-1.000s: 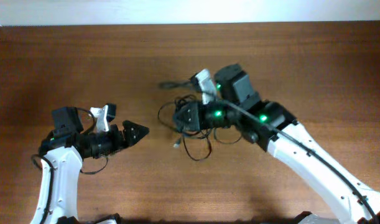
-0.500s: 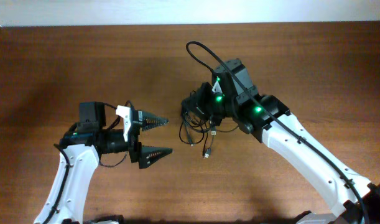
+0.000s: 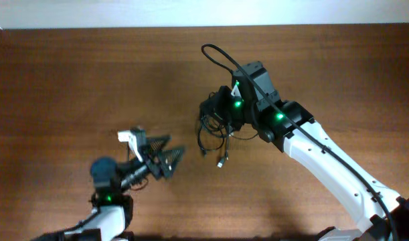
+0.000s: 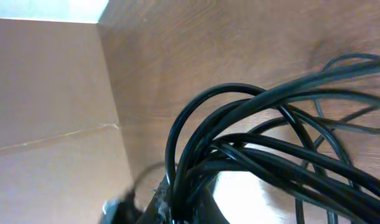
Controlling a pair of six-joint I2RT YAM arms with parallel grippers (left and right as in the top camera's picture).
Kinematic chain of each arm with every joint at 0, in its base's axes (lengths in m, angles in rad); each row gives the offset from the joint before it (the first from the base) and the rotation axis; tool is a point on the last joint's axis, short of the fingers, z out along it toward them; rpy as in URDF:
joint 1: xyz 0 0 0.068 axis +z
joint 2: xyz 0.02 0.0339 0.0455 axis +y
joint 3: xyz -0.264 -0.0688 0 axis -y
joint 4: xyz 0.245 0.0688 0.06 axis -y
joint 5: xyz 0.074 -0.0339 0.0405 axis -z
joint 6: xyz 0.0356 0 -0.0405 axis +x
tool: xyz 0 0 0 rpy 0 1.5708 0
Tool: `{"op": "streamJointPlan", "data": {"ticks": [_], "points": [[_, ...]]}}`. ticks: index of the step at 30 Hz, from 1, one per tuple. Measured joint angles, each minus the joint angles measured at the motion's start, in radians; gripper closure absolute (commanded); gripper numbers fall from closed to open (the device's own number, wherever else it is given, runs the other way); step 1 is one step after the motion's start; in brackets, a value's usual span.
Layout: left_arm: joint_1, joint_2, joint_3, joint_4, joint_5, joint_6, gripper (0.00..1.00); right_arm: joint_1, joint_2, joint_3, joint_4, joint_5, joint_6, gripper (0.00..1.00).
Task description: Untangle cables
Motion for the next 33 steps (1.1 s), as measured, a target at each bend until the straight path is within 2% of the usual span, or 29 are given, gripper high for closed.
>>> {"op": "streamJointPlan", "data": {"ticks": [1, 2, 6, 8, 10, 11, 15, 18, 19, 20, 21, 22, 26, 29, 30, 31, 32, 33], "points": [[-0.023, -0.006, -0.045, 0.070, 0.024, -0.024, 0.01, 0.000, 0.000, 0.000, 0.005, 0.003, 0.007, 0.96], [-0.069, -0.005, -0.056, 0.094, -0.014, -0.044, 0.01, 0.000, 0.000, 0.000, 0.005, 0.002, 0.011, 0.96], [-0.341, -0.005, -0.056, 0.181, -0.335, -0.065, 0.01, 0.000, 0.000, 0.000, 0.005, -0.018, 0.016, 0.96], [-0.450, -0.005, -0.035, 0.200, -0.494, -0.035, 0.02, 0.000, 0.000, 0.000, 0.005, -0.030, 0.018, 0.96], [-0.519, -0.005, -0.014, 0.200, -0.649, -0.015, 0.29, 0.000, 0.000, 0.000, 0.005, -0.053, 0.025, 0.96], [-0.531, -0.005, -0.002, 0.200, -0.693, -0.008, 0.23, 0.000, 0.000, 0.000, 0.005, -0.059, 0.025, 0.96], [-0.544, 0.006, 0.065, 0.191, -0.727, 0.000, 0.23, 0.026, 0.000, 0.000, 0.006, -0.077, 0.028, 0.96], [-0.607, 0.019, 0.093, 0.172, -0.740, 0.000, 0.22, 0.035, 0.000, 0.000, 0.009, -0.072, 0.028, 0.96], [-0.617, 0.019, 0.093, 0.164, -0.740, 0.000, 0.27, 0.035, 0.000, 0.000, 0.009, -0.068, 0.029, 0.96], [-0.621, 0.020, 0.093, 0.179, -0.740, 0.000, 0.56, 0.035, 0.000, 0.000, 0.010, -0.068, 0.028, 0.96], [-0.621, 0.023, 0.094, 0.200, -0.740, 0.003, 0.97, 0.035, 0.000, 0.000, 0.011, -0.066, 0.029, 0.96], [-0.621, 0.023, 0.094, 0.204, -0.740, 0.003, 1.00, 0.035, 0.000, 0.000, 0.013, -0.065, 0.029, 0.96], [-0.623, 0.023, 0.095, 0.188, -0.759, 0.008, 1.00, 0.035, 0.000, 0.000, 0.014, -0.077, 0.028, 0.96], [-0.624, 0.023, 0.097, 0.124, -0.758, 0.082, 1.00, 0.035, 0.000, 0.000, -0.024, -0.040, -0.045, 0.93], [-0.620, 0.023, 0.097, 0.106, -0.725, 0.095, 1.00, 0.035, 0.000, 0.004, -0.084, 0.016, -0.063, 0.91], [-0.608, 0.029, 0.097, 0.090, -0.658, 0.119, 1.00, 0.035, 0.000, 0.007, -0.145, 0.078, -0.074, 0.78], [-0.584, 0.032, 0.097, 0.076, -0.598, 0.141, 1.00, 0.034, 0.000, 0.009, -0.190, 0.113, -0.080, 0.61], [-0.527, 0.032, 0.097, 0.046, -0.498, 0.172, 1.00, 0.024, 0.000, 0.010, -0.244, 0.150, -0.121, 0.39]]}}
